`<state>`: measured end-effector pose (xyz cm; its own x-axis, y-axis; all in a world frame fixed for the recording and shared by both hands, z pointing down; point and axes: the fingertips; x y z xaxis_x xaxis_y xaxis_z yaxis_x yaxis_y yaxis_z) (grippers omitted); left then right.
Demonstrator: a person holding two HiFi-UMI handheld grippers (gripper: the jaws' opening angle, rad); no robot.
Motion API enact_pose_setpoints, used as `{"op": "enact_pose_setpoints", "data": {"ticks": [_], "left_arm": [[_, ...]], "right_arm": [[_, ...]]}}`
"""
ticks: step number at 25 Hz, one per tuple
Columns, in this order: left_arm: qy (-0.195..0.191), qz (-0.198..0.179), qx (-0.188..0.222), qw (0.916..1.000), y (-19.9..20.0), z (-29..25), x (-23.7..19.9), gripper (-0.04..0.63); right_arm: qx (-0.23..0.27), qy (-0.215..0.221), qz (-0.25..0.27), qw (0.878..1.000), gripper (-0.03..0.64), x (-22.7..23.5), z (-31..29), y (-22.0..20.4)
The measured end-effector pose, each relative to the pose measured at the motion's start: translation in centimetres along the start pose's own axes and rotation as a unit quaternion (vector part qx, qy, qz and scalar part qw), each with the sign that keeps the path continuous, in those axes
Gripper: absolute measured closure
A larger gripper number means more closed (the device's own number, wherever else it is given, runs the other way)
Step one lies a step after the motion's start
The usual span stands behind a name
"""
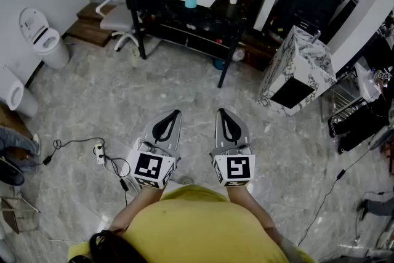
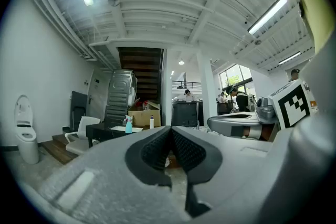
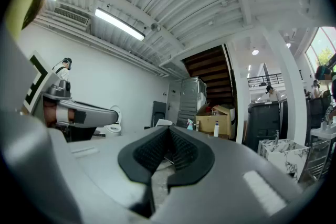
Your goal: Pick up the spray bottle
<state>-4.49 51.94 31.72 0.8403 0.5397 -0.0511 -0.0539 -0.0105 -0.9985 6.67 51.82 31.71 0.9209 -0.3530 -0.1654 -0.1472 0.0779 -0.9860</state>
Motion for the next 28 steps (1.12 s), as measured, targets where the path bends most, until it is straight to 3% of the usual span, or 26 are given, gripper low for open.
{"op": "enact_pose_setpoints", "data": {"ticks": [6,12,14,19,28], "left_arm": [[-0.001,-0.002,-0.009,1.0,-0.8,-1.7,0.3,0.594],[-0.003,0.003,-0.013,0.9999,-2.0,-4.5,-2.0,0.592],[-0.007,0.005,-0.015,0.9999,-2.6,-6.1,-3.2,0.56],[-0.019,0.011,-0.019,0.9996,-3.4,-11.5,-7.1,0.509],[-0.035,0.02,-0.019,0.999,-3.5,-22.1,-17.4,0.477]], "right_arm": [[0.004,0.004,-0.026,1.0,0.617,1.2,-0.9,-0.9],[-0.007,0.011,-0.02,1.0,0.617,1.7,-3.9,-2.5],[-0.011,0.009,-0.017,1.0,0.617,2.2,-5.6,-3.2],[-0.019,0.002,-0.015,1.0,0.617,4.0,-11.9,-4.7],[-0.023,-0.007,-0.009,1.0,0.617,6.5,-25.9,-5.5]]}}
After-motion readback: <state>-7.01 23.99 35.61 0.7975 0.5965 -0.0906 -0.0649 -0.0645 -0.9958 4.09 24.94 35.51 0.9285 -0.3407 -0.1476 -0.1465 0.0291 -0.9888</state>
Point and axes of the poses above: the fingertips, and each gripper's own axes: z backward along the fingers, x to its right, y out of its top, and after that the axes turned 1 degree about z, right-handed
